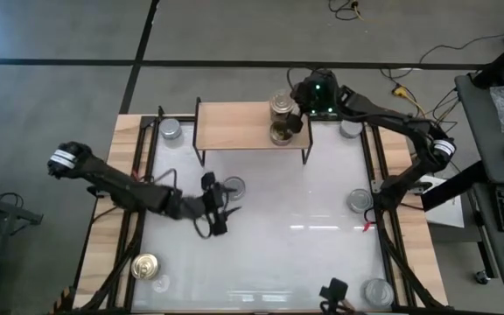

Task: Stack canned seafood by type on shelf
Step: Stack the blue-pink tuna can on top of the other blue-pink tuna can on the shelf, then adjust the blue-pink tuna can on the shelf

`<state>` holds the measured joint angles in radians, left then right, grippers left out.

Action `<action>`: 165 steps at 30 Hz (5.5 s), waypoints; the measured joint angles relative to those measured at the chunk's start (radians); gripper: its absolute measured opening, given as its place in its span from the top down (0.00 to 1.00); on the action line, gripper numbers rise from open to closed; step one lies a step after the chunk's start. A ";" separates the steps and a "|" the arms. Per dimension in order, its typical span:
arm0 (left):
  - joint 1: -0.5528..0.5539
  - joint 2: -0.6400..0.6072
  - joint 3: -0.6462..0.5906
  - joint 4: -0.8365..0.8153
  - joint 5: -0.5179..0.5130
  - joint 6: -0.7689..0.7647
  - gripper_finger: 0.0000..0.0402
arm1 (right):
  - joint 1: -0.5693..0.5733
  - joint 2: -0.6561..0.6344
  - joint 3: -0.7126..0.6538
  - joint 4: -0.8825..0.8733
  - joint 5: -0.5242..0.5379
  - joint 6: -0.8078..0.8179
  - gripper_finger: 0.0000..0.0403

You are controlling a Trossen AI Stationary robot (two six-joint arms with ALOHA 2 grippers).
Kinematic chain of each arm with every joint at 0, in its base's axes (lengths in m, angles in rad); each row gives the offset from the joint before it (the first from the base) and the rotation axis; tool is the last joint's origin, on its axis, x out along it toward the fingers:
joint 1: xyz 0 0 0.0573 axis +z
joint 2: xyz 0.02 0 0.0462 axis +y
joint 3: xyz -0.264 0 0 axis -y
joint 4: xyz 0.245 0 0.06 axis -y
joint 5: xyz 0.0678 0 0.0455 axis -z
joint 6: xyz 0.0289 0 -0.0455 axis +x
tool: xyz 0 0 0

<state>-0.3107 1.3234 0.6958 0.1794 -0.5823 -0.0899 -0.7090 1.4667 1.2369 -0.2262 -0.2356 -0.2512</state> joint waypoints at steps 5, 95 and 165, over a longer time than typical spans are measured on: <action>0.199 -0.023 0.136 -0.095 0.173 0.198 0.41 | -0.033 0.001 -0.001 -0.008 -0.027 -0.016 0.08; 0.941 0.812 1.284 -0.557 1.022 0.448 0.41 | -0.058 0.036 0.050 -0.161 -0.105 -0.035 0.01; 0.782 0.407 1.239 -1.067 1.175 0.553 0.41 | 0.148 -0.088 -0.065 -0.213 -0.035 0.012 0.69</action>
<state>0.4712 1.7300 1.9344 -0.8871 0.5922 0.4635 -0.5606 1.3785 1.1721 -0.4396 -0.2708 -0.2390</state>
